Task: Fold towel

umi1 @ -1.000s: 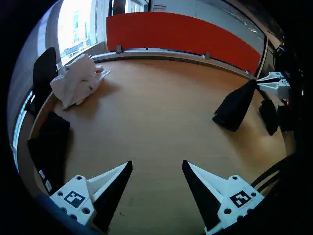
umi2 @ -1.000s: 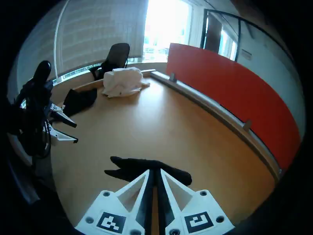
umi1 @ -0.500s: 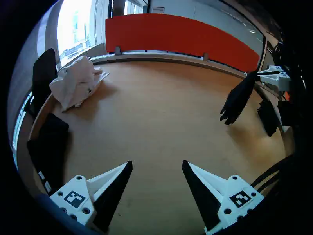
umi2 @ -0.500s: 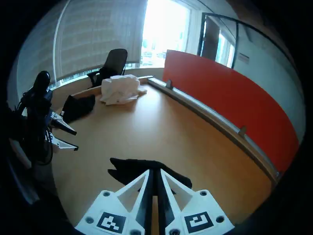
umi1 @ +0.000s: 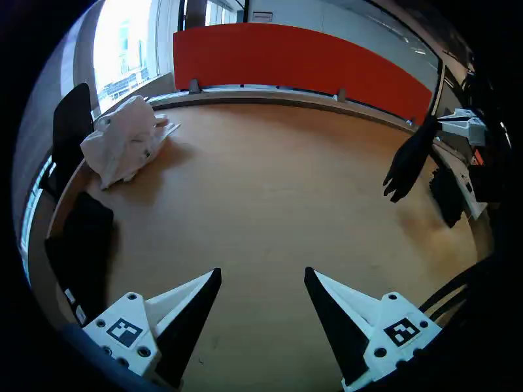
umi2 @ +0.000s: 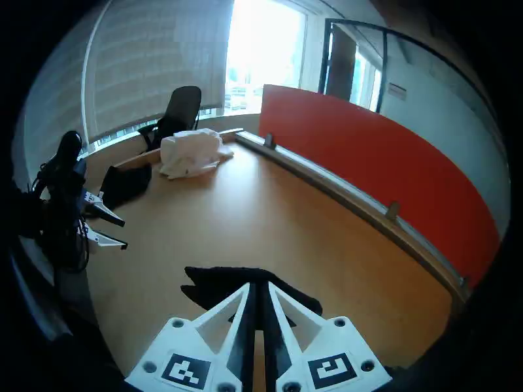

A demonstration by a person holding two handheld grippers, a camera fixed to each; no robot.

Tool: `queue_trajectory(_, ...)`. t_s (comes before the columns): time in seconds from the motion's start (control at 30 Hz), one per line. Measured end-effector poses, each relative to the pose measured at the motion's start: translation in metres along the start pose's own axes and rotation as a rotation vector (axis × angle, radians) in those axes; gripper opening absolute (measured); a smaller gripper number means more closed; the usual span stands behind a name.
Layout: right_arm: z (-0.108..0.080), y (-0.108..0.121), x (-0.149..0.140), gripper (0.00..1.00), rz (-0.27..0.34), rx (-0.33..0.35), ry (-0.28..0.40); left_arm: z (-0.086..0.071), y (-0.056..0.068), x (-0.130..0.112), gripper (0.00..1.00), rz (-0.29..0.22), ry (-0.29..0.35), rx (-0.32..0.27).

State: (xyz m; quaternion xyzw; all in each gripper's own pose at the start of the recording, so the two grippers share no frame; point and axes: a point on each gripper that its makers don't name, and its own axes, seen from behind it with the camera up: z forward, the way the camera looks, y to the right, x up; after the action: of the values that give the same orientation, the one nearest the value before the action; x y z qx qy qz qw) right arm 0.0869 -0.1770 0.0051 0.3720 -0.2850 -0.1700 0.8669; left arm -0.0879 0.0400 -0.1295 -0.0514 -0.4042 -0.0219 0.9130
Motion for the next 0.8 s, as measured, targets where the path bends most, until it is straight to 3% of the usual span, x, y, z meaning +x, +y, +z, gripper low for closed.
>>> queue_trajectory(0.8,-0.069,0.119,-0.029,0.05,0.066,-0.13,-0.042,0.0,0.005,0.004,0.94,0.012,-0.008,0.004)
